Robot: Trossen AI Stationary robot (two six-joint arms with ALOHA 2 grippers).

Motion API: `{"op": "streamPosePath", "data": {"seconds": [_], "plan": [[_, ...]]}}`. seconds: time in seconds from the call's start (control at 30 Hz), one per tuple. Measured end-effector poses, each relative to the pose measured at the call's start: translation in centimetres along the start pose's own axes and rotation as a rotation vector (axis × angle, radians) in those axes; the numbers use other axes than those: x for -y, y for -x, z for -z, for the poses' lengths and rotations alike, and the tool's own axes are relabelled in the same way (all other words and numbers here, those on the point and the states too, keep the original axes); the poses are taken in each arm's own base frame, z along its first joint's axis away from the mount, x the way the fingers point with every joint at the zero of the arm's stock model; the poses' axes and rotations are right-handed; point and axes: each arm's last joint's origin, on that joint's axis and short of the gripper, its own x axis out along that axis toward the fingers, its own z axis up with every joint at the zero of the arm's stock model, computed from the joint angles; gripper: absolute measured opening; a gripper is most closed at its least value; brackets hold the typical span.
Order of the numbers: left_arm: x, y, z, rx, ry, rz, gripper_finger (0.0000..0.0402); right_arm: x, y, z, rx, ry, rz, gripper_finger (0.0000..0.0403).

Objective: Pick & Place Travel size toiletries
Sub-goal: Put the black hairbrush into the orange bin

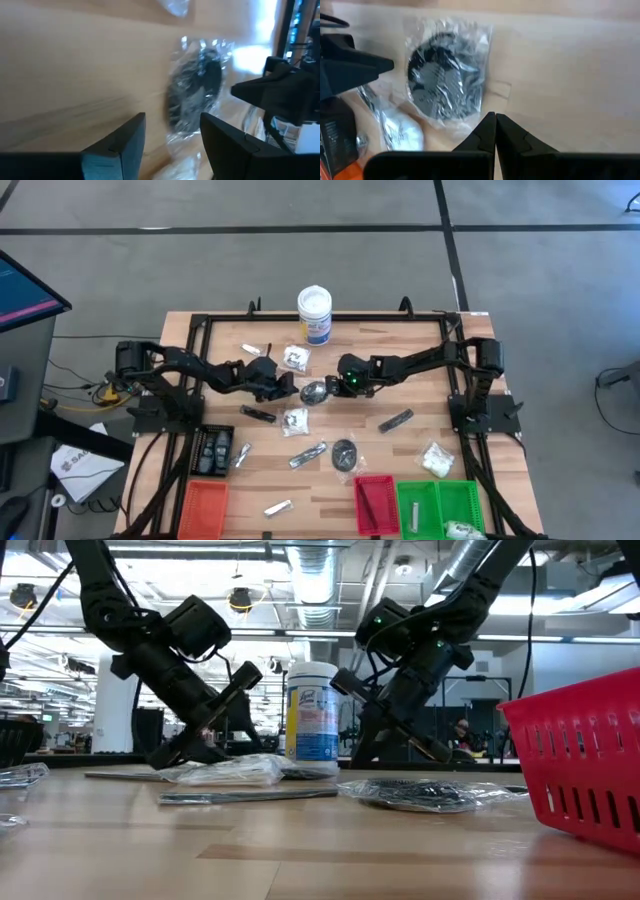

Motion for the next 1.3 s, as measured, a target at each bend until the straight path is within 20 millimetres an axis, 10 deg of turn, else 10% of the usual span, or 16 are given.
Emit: {"op": "streamPosePath", "data": {"seconds": [1.3], "plan": [[2.9,-4.1,-0.3,-0.113,-0.106,-0.008,0.0183,-1.4,-2.5,0.2,-0.003,0.097,0.057,0.0]]}}
